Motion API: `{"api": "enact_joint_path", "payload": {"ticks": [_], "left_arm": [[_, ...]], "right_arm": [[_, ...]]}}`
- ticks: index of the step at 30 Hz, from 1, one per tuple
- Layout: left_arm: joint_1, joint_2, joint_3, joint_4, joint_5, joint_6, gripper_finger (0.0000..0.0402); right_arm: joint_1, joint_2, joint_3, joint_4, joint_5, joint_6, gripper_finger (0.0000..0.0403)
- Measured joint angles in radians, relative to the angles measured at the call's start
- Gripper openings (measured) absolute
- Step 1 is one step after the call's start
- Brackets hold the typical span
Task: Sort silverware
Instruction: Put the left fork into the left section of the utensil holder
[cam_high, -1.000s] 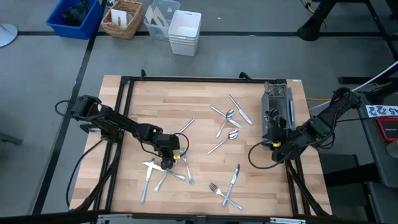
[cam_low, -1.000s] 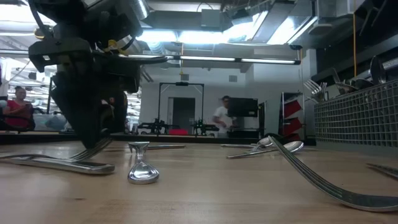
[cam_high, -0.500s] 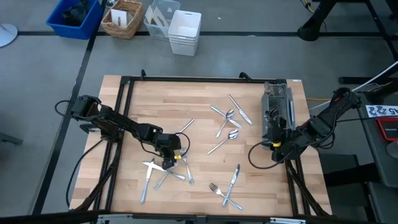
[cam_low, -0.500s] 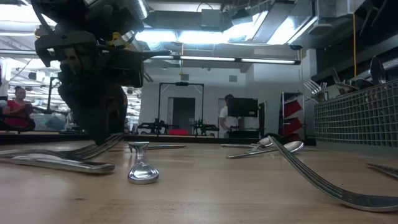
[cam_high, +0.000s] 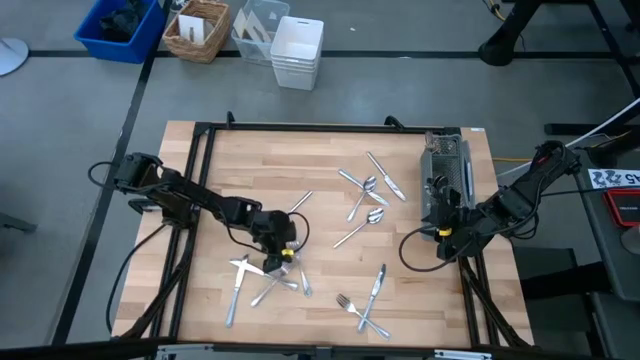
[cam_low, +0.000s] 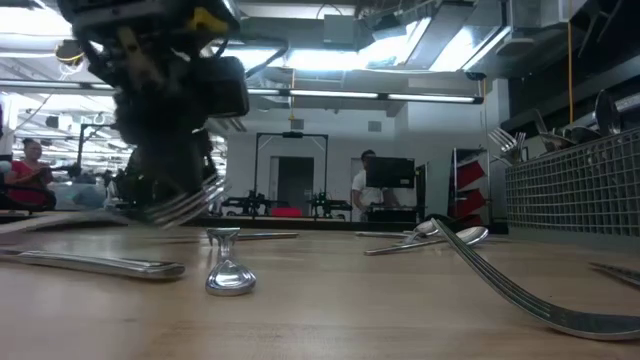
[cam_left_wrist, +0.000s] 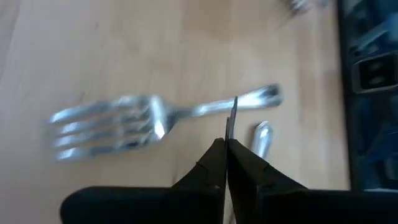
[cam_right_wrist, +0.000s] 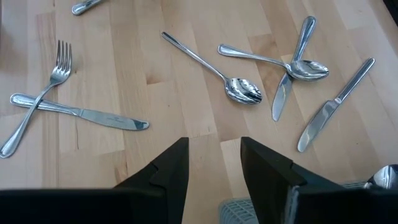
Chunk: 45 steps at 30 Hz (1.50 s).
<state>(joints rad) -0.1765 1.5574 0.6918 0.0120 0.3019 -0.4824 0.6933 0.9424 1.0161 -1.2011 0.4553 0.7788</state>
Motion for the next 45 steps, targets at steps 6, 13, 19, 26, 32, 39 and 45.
{"api": "enact_joint_path", "payload": {"ticks": [6,13,19,26,32,39,45], "left_arm": [[0.044,0.000,0.000,0.182,0.082,0.000,0.0000],[0.105,0.000,0.000,0.496,0.164,-0.016,0.0000],[0.153,-0.001,0.000,0.709,0.159,-0.008,0.0000],[0.207,-0.001,0.049,0.792,-0.011,0.188,0.0000],[0.211,0.044,0.200,0.794,-0.192,0.470,0.0000],[0.235,0.162,0.402,0.816,-0.302,0.723,0.0000],[0.285,0.320,0.565,0.916,-0.306,0.810,0.0000]], "right_arm": [[0.000,0.000,0.000,0.000,0.000,0.000,0.0147],[0.000,0.000,0.000,0.000,0.000,0.000,0.0147],[0.000,0.000,0.000,0.000,0.001,0.000,0.0147],[0.000,0.000,0.000,0.000,0.070,-0.054,0.0147],[0.000,-0.007,0.004,0.003,0.133,-0.074,0.0147],[0.000,-0.010,0.127,0.003,0.267,-0.095,0.0147],[0.000,-0.013,0.232,-0.006,0.439,-0.137,0.0147]]}}
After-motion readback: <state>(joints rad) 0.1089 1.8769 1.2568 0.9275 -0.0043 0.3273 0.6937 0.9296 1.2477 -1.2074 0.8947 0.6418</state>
